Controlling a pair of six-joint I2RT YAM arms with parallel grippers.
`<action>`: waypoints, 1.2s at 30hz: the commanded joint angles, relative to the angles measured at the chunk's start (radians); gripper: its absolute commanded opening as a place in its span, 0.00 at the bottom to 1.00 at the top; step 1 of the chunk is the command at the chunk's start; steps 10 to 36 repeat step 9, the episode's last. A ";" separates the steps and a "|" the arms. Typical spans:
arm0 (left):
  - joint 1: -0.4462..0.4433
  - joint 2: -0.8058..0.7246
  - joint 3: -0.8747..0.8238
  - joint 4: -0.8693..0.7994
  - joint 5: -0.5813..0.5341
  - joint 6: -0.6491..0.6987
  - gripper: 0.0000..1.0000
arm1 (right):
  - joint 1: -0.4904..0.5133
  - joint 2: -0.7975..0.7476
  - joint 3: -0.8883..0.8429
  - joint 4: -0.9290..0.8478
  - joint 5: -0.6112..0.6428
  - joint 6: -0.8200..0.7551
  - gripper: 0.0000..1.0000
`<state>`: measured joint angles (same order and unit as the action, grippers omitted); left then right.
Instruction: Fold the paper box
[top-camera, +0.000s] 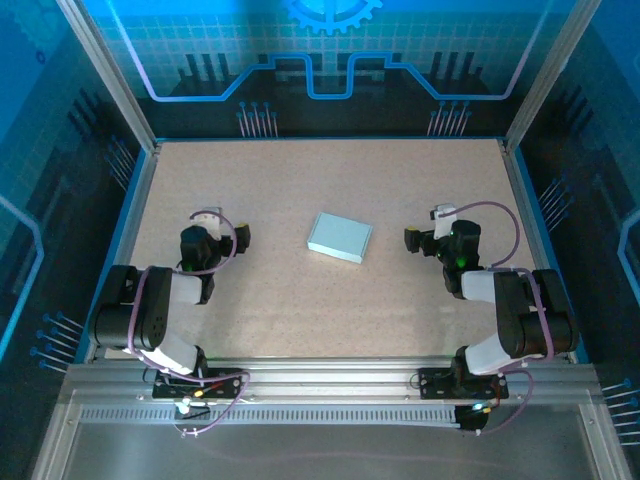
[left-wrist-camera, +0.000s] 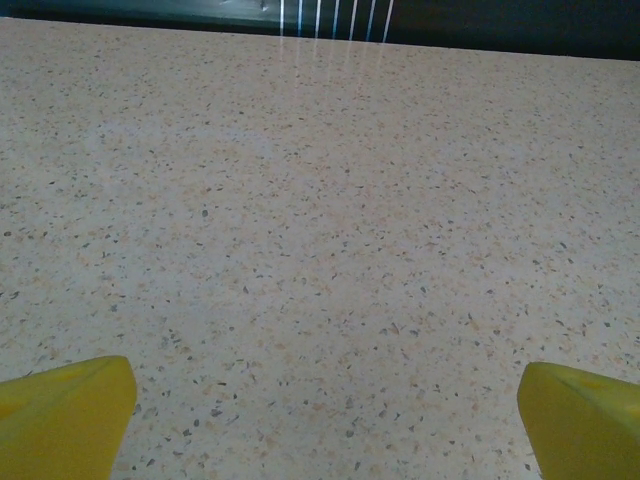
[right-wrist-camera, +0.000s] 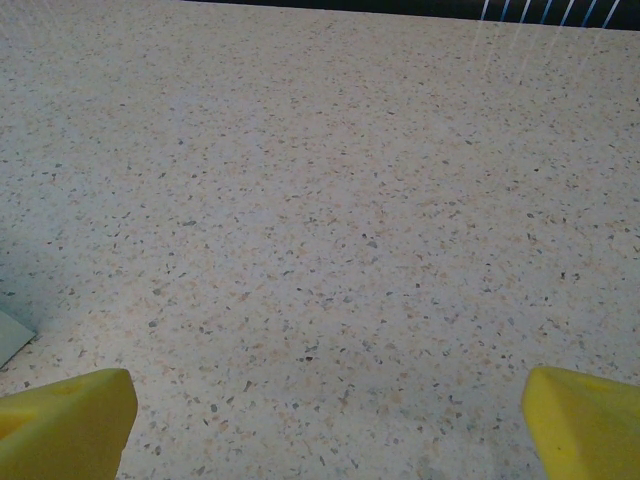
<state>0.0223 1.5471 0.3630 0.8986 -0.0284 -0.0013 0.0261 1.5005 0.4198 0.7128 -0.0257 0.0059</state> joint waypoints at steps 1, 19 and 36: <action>-0.004 0.004 0.024 0.019 0.024 0.001 0.99 | 0.014 0.004 0.017 0.031 0.021 -0.015 1.00; -0.016 0.004 0.023 0.017 -0.004 0.007 0.99 | 0.014 0.004 0.017 0.034 0.023 -0.017 1.00; -0.016 0.004 0.023 0.017 -0.004 0.007 0.99 | 0.014 0.004 0.017 0.034 0.023 -0.017 1.00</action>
